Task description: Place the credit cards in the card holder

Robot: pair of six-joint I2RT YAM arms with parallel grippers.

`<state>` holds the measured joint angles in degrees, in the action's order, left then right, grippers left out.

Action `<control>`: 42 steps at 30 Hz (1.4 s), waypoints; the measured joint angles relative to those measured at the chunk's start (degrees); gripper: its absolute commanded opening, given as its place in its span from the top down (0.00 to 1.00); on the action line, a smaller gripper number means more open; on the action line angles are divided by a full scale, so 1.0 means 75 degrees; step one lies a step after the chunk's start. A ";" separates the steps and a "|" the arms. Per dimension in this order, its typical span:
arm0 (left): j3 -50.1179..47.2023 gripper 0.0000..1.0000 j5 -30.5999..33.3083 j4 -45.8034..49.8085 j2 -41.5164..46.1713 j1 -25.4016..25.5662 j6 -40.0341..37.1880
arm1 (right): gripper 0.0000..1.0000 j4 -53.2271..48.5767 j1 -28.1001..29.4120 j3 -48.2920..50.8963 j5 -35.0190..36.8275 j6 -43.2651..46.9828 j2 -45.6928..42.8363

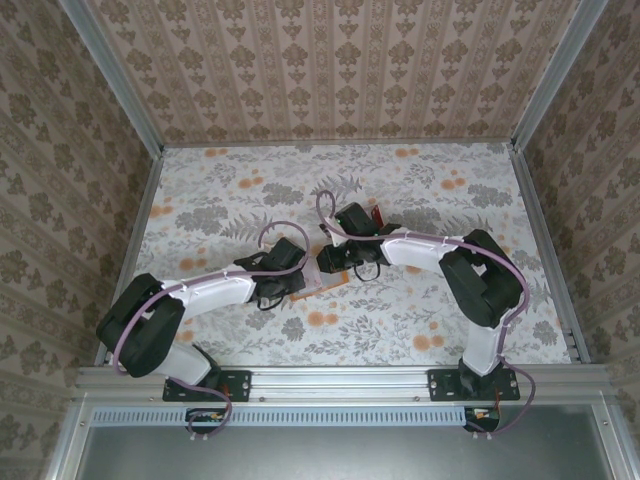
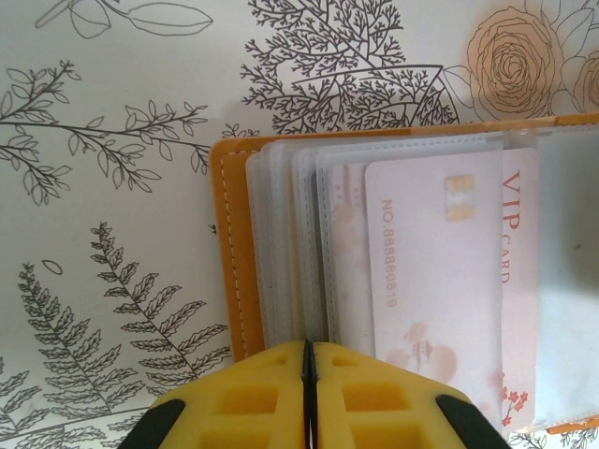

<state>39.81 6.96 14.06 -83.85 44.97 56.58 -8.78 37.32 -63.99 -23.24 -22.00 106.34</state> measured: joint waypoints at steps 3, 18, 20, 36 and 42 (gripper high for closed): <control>0.0000 0.90 0.0000 -0.0003 0.0000 0.0000 -0.0003 | 0.92 -0.0221 0.0009 -0.0096 0.0017 0.0067 0.0201; -0.0029 0.78 0.0029 -0.0029 0.0000 -0.0003 -0.0038 | 0.92 -0.1236 0.0469 -0.1105 0.0513 0.0370 0.0839; -0.0029 0.75 0.0055 0.0006 0.0003 -0.0006 -0.0064 | 0.91 -0.1262 0.0478 -0.1119 0.0536 0.0370 0.0845; -0.0344 0.71 0.0163 0.1040 0.0495 -0.0589 -0.0452 | 0.90 -0.1521 -0.0026 -0.0682 0.1119 0.0737 0.0440; -0.0230 0.71 0.0157 0.1256 0.0720 -0.0784 -0.0781 | 0.90 -0.1626 -0.0219 -0.0498 0.1239 0.0743 0.0093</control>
<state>38.09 8.14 23.49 -78.46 39.09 50.72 -20.97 35.68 -67.72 -13.96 -16.43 107.04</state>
